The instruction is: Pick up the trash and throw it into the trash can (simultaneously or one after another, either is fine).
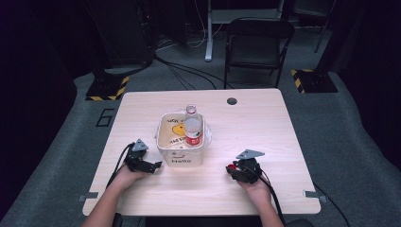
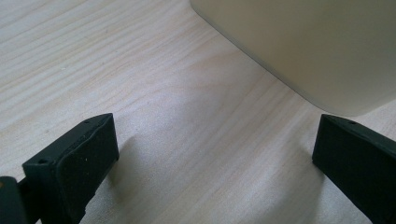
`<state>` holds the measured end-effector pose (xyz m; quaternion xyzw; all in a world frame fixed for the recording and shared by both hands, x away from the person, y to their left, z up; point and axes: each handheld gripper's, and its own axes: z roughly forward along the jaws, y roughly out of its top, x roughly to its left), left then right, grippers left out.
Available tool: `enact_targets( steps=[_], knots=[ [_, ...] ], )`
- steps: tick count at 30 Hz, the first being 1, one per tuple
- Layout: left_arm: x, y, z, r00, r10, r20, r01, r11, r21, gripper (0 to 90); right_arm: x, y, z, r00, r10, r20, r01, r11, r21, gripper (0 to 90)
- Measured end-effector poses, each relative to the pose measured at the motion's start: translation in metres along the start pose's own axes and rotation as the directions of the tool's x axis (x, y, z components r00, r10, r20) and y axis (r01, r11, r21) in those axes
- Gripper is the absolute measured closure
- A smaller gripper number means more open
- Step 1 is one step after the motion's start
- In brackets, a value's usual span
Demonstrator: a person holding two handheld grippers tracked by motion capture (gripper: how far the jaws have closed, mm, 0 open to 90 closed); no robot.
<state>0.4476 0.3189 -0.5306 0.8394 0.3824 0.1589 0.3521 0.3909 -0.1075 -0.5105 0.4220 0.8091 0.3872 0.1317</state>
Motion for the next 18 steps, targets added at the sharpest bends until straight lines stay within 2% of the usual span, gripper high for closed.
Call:
enact_targets(
  steps=[4, 10, 18],
  knots=[
    [0.000, 0.000, 0.000, 1.0000, 0.000, 0.000, 0.000, 1.0000, 0.000, 0.1, 0.002, 0.008, -0.008, 0.9998, -0.014, -0.012, 0.014, 1.000, -0.020, 57.4],
    [0.001, 0.000, 0.000, 0.9999, 0.015, -0.003, -0.015, 0.9999, 0.000, 0.1, 0.001, 0.017, -0.016, 0.9995, -0.006, -0.030, 0.005, 0.999, -0.035, 57.4],
    [0.001, 0.000, 0.000, 0.9999, 0.015, -0.003, -0.015, 0.9999, 0.000, 0.1, 0.003, 0.033, -0.027, 0.9986, -0.034, -0.042, 0.032, 0.998, -0.052, 57.4]
  ],
)
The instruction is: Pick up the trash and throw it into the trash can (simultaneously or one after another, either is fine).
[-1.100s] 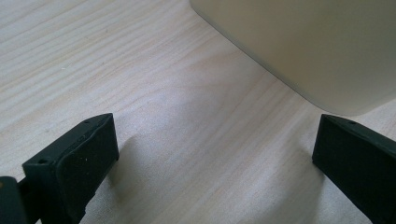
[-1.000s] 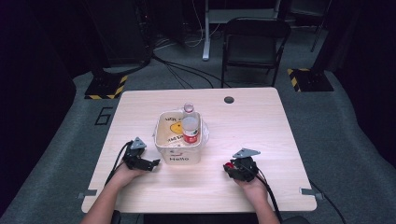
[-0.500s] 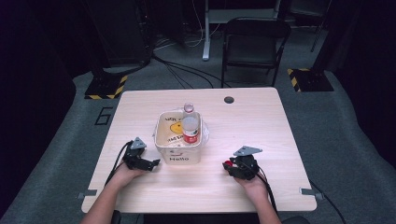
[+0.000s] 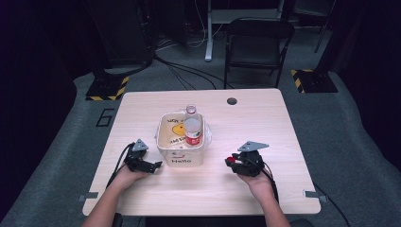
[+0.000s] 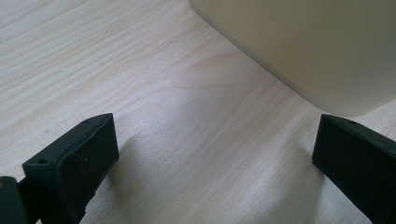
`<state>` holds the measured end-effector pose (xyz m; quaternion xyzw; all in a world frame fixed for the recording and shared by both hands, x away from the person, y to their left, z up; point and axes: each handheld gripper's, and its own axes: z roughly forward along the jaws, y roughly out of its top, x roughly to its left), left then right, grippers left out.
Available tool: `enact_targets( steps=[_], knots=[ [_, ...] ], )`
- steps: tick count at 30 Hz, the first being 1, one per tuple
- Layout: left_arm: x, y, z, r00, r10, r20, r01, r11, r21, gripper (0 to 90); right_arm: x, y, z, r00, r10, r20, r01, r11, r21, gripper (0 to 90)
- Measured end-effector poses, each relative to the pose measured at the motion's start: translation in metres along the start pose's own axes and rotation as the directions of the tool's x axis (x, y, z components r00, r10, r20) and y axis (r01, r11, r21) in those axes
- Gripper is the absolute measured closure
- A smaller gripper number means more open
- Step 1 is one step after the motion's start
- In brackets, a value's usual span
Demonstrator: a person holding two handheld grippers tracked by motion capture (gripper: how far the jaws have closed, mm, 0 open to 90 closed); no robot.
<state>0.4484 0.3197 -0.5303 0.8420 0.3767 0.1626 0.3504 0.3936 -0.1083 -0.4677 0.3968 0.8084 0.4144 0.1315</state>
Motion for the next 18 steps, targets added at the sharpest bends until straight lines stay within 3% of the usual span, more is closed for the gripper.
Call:
enact_targets(
  steps=[18],
  knots=[
    [0.000, 0.000, 0.000, 1.0000, 0.001, 0.000, -0.001, 1.0000, 0.000, 0.2, 0.014, 0.043, -0.017, 0.9944, -0.101, -0.028, 0.101, 0.994, -0.030, 57.4]
  ],
)
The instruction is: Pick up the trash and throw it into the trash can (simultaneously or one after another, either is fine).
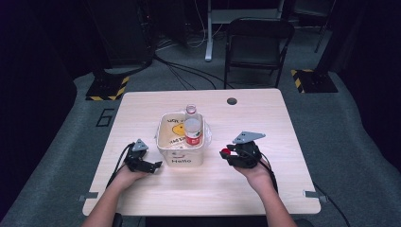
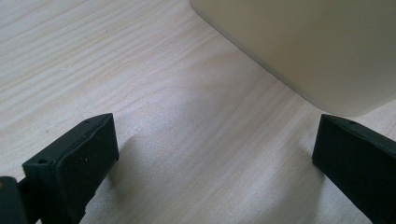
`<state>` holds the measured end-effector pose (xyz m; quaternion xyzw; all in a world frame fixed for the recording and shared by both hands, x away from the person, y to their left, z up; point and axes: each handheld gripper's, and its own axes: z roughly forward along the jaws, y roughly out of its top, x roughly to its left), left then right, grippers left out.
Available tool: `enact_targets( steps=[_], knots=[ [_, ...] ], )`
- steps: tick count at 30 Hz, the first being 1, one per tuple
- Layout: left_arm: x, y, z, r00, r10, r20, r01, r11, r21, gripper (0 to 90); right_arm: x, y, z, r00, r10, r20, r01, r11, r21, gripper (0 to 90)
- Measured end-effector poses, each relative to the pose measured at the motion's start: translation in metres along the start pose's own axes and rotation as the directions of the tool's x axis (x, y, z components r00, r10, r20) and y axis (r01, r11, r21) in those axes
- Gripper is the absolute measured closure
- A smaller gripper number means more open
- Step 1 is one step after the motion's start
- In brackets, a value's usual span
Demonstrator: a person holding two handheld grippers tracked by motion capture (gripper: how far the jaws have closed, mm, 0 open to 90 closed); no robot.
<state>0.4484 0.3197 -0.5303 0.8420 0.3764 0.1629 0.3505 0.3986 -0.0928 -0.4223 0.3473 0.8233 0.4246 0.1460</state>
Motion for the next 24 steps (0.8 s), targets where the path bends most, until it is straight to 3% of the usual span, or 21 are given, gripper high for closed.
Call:
enact_targets(
  steps=[7, 17, 24],
  knots=[
    [0.000, 0.000, 0.000, 1.0000, -0.005, -0.001, 0.005, 1.0000, -0.004, 0.2, 0.001, 0.015, -0.006, 0.9997, -0.024, -0.006, 0.024, 1.000, 0.002, 57.3],
    [0.000, 0.000, 0.000, 1.0000, 0.000, 0.000, 0.000, 1.0000, 0.001, 0.2, 0.013, 0.041, -0.013, 0.9948, -0.099, -0.026, 0.098, 0.995, -0.018, 57.3],
    [0.000, 0.000, 0.000, 1.0000, -0.001, -0.004, 0.000, 1.0000, -0.006, 0.2, 0.018, 0.053, -0.013, 0.9926, -0.114, -0.042, 0.113, 0.993, -0.028, 57.3]
  ],
)
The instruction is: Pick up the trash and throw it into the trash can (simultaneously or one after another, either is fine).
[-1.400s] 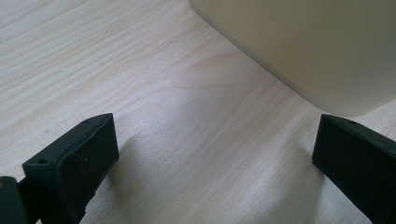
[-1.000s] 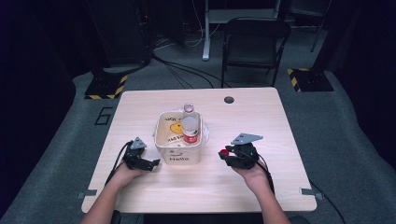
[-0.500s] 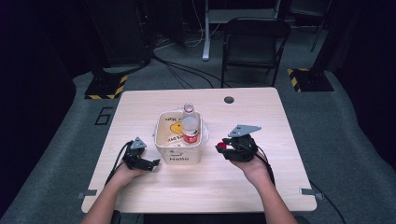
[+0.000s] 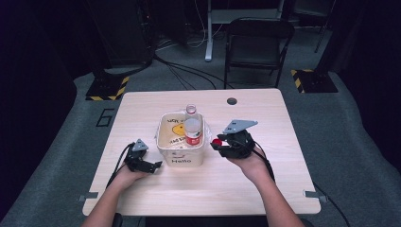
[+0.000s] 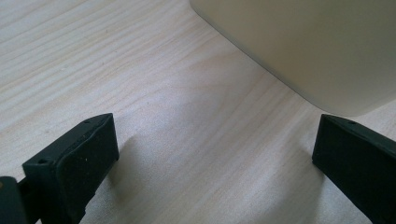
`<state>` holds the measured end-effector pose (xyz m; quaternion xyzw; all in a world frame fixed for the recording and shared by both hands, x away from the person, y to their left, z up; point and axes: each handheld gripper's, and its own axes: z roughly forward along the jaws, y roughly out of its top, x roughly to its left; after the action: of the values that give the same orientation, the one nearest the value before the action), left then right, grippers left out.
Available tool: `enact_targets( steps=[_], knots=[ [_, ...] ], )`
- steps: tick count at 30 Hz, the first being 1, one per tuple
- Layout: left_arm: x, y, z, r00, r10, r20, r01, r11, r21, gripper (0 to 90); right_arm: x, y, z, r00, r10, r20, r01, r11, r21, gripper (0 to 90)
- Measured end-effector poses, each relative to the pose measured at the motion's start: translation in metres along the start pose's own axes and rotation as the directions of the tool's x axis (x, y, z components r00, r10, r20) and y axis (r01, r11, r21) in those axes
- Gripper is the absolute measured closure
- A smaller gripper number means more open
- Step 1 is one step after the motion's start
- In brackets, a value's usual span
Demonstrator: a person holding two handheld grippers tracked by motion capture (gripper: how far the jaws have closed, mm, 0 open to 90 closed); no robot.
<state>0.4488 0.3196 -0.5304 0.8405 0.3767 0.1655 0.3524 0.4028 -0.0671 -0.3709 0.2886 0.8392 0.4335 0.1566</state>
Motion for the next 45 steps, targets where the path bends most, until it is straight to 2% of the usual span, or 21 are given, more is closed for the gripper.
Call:
enact_targets(
  steps=[12, 17, 22, 24, 34, 41, 45],
  knots=[
    [0.000, 0.000, 0.000, 1.0000, -0.003, 0.006, 0.003, 1.0000, 0.005, 0.1, 0.007, 0.021, 0.009, 0.9978, -0.061, -0.028, 0.060, 0.998, -0.010, 57.3],
    [0.000, 0.000, -0.001, 1.0000, 0.008, 0.003, -0.008, 0.9999, 0.009, 0.1, 0.009, 0.030, 0.012, 0.9965, -0.073, -0.041, 0.072, 0.997, -0.021, 57.3],
    [0.000, 0.000, 0.000, 1.0000, -0.003, 0.006, 0.003, 1.0000, 0.006, 0.1, 0.010, 0.036, 0.018, 0.9950, -0.085, -0.054, 0.083, 0.996, -0.024, 57.3],
    [0.000, 0.000, 0.000, 1.0000, 0.000, 0.006, 0.000, 1.0000, 0.007, 0.2, 0.011, 0.037, 0.020, 0.9953, -0.075, -0.062, 0.073, 0.997, -0.024, 57.3],
    [0.000, 0.000, 0.000, 1.0000, -0.001, 0.006, 0.001, 1.0000, 0.007, 0.1, 0.019, 0.042, 0.036, 0.9916, -0.096, -0.087, 0.095, 0.995, -0.019, 57.3],
    [0.001, 0.000, -0.001, 1.0000, 0.008, 0.006, -0.008, 0.9999, 0.011, 0.2, 0.022, 0.042, 0.046, 0.9905, -0.104, -0.090, 0.104, 0.995, -0.008, 57.3],
    [0.000, 0.000, 0.000, 1.0000, 0.001, 0.005, -0.001, 1.0000, 0.007, 0.1, 0.025, 0.040, 0.052, 0.9905, -0.104, -0.089, 0.104, 0.995, -0.008, 57.3]
  ],
)
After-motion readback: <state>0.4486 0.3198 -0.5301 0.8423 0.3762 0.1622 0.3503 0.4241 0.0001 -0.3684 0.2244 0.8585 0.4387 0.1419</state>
